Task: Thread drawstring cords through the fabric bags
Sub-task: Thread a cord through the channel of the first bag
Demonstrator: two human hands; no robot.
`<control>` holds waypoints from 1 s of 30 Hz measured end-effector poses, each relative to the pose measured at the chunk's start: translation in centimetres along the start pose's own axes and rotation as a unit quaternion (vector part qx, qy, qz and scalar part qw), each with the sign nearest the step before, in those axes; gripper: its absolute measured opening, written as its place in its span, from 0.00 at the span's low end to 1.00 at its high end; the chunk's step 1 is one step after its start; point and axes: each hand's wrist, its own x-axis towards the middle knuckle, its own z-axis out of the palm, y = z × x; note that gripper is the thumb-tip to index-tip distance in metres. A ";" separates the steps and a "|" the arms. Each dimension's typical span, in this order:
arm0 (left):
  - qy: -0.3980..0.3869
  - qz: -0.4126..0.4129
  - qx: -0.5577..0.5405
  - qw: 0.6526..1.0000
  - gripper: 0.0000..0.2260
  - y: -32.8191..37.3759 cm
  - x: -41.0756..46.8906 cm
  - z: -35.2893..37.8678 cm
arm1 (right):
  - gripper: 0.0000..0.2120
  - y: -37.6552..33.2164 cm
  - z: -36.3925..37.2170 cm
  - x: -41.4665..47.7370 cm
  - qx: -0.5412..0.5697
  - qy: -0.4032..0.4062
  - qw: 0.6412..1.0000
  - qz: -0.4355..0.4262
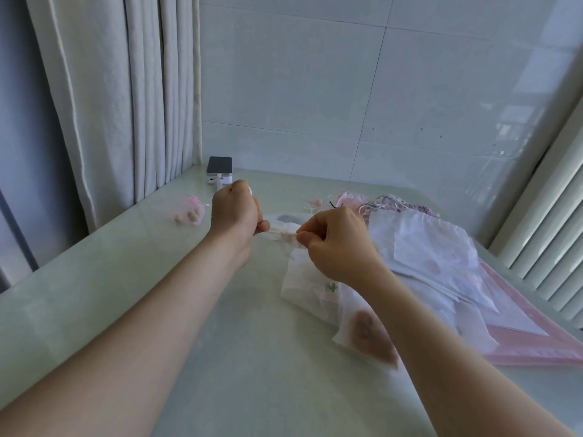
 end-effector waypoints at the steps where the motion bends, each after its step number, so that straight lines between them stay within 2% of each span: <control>1: 0.004 -0.006 0.003 1.000 0.09 -0.1 0.1 0.0 | 0.09 -0.1 0.3 0.0 -0.021 0.002 1.000 -0.003; 5: 0.009 -0.022 0.024 0.999 0.10 -0.3 0.2 0.0 | 0.08 -0.5 0.7 -0.3 -0.079 0.017 0.997 -0.003; 15: -0.028 -0.007 0.069 0.997 0.11 -0.1 0.1 -0.3 | 0.07 -0.4 0.6 -0.5 -0.100 0.047 0.994 -0.007; 17: -0.049 0.008 0.102 0.993 0.12 -0.3 0.2 -0.5 | 0.07 -0.4 1.0 -0.7 -0.116 0.048 0.992 -0.033; 19: -0.061 0.062 0.165 0.982 0.09 -0.6 0.1 -0.8 | 0.06 -0.4 1.3 -0.8 -0.115 0.055 0.990 -0.064; 21: -0.051 0.170 0.263 0.948 0.05 -1.0 0.0 -1.2 | 0.03 -0.4 1.4 -0.8 -0.090 0.077 0.990 -0.075; 25: -0.080 0.424 0.366 0.824 0.10 -1.8 -0.1 -1.8 | 0.03 -0.5 1.2 -0.6 0.004 0.115 0.993 -0.040; 27: -0.097 0.474 0.427 0.764 0.14 -2.1 0.0 -2.1 | 0.03 -0.5 1.1 -0.5 0.035 0.121 0.992 -0.019; 30: -0.102 0.483 0.480 0.726 0.18 -2.7 -0.2 -1.9 | 0.04 -0.2 1.0 -0.4 0.081 0.119 0.990 0.004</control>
